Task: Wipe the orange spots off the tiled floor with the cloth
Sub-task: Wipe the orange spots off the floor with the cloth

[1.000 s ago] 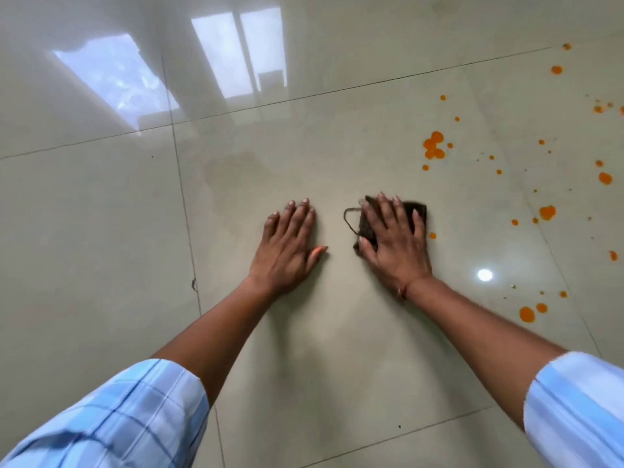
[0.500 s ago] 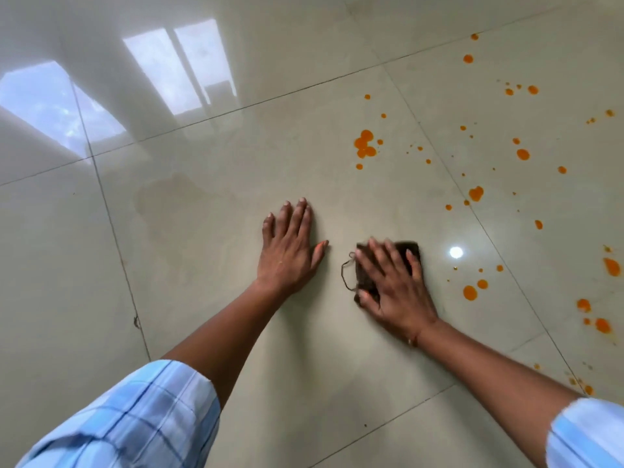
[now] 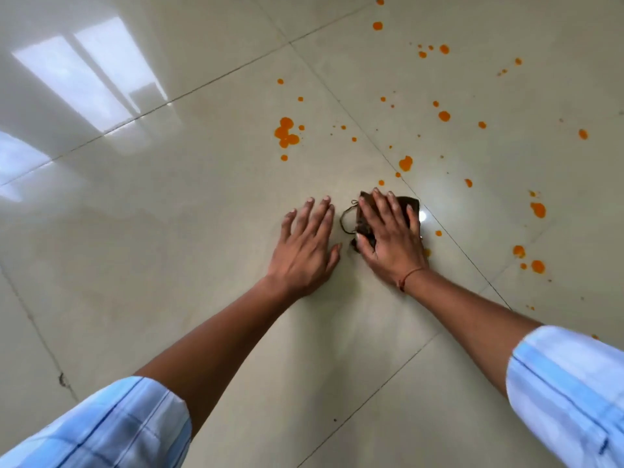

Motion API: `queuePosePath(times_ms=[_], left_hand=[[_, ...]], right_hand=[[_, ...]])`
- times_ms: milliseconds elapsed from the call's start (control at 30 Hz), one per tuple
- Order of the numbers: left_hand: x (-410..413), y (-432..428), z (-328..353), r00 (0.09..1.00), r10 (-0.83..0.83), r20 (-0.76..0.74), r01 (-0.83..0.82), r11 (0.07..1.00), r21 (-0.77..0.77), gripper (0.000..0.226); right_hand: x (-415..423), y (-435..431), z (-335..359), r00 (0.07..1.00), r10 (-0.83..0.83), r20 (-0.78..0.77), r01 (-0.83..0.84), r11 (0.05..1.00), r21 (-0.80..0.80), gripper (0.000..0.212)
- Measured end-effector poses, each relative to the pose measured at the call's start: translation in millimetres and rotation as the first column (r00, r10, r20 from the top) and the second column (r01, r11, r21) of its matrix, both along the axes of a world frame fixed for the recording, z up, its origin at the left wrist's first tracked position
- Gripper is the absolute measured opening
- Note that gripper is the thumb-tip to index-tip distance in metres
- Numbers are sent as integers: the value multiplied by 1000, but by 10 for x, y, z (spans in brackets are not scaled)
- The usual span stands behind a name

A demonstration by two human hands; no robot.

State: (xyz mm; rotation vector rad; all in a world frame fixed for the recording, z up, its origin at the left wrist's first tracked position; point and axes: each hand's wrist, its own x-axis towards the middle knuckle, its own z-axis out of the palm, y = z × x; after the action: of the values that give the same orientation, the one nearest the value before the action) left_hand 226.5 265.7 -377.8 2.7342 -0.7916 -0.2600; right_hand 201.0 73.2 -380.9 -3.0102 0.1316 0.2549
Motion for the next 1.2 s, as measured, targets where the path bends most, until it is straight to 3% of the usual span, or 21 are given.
queuePosePath(times_ms=[133, 200, 333, 467, 533, 633, 700, 833, 900, 1067, 1200], left_hand=[[64, -344, -45, 987, -160, -19, 161, 987, 31, 66], [55, -332, -103, 988, -150, -32, 152, 987, 57, 67], [26, -349, -185, 990, -144, 6, 143, 986, 88, 69], [24, -353, -189, 988, -151, 14, 149, 982, 113, 69], [21, -344, -195, 988, -151, 17, 148, 982, 114, 69], [17, -351, -223, 989, -144, 14, 142, 985, 100, 69], [21, -360, -233, 989, -150, 11, 148, 984, 95, 69], [23, -350, -196, 988, -152, -10, 152, 982, 111, 70], [35, -361, -179, 987, -160, -27, 162, 980, 112, 71], [70, -343, -199, 979, -183, -88, 190, 978, 90, 75], [298, -291, 10, 929, -320, -183, 356, 909, 217, 86]], right_hand=[[-796, -239, -44, 998, -56, 31, 55, 998, 18, 71], [-612, -444, -50, 996, -89, 8, 89, 996, 9, 70], [-203, -569, -44, 934, -351, 64, 353, 935, -30, 67], [-1167, -181, -90, 985, -166, 51, 165, 986, 30, 73], [-1093, -354, -115, 995, -103, 18, 102, 994, 37, 72], [-507, -646, -51, 956, -293, 30, 294, 956, -21, 68], [-554, -567, -68, 930, -359, 83, 361, 932, -18, 68], [-1416, -129, -104, 986, -153, 62, 151, 988, 40, 73], [-1207, -316, -121, 996, -79, 42, 77, 996, 51, 72], [-199, -665, -91, 927, -370, 59, 369, 929, 22, 66], [-911, -228, -141, 987, -144, 70, 140, 989, 54, 71]])
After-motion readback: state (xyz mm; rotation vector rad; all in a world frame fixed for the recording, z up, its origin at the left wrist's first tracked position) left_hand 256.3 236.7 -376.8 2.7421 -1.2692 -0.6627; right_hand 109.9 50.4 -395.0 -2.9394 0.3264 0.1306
